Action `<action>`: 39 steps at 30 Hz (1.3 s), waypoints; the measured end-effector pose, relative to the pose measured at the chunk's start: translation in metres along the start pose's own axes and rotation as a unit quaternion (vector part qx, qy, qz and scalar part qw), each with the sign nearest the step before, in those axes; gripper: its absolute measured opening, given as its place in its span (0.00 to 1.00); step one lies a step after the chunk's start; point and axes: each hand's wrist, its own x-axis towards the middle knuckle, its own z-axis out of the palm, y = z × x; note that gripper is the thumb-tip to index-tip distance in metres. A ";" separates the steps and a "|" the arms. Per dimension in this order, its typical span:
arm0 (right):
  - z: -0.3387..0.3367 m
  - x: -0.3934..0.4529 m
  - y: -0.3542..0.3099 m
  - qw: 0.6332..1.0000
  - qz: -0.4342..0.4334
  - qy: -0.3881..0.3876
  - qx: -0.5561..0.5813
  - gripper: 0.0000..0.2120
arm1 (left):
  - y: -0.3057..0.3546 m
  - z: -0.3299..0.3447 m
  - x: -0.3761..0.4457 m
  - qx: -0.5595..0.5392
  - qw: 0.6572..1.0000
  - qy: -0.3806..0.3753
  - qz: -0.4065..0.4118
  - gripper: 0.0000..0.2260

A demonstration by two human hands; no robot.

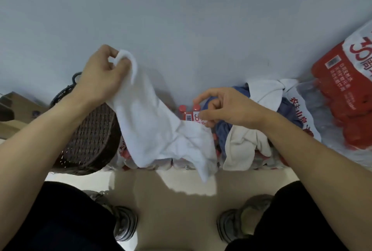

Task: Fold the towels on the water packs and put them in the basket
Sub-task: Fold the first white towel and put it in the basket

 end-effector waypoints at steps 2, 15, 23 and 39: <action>0.009 0.005 0.008 0.999 0.018 0.035 -0.036 0.18 | 0.001 0.003 -0.008 -0.015 0.998 -0.060 0.010 0.07; 0.067 0.030 0.001 0.997 0.017 0.001 -0.077 0.16 | 0.012 0.008 -0.036 -0.303 0.923 -0.236 0.011 0.15; 0.009 0.031 0.002 0.971 0.118 -0.107 -0.181 0.14 | -0.034 0.005 -0.001 0.014 0.996 -0.068 0.047 0.11; -0.062 0.026 0.012 0.981 0.169 -0.030 -0.090 0.05 | -0.048 0.024 0.018 -0.164 0.964 -0.164 -0.131 0.14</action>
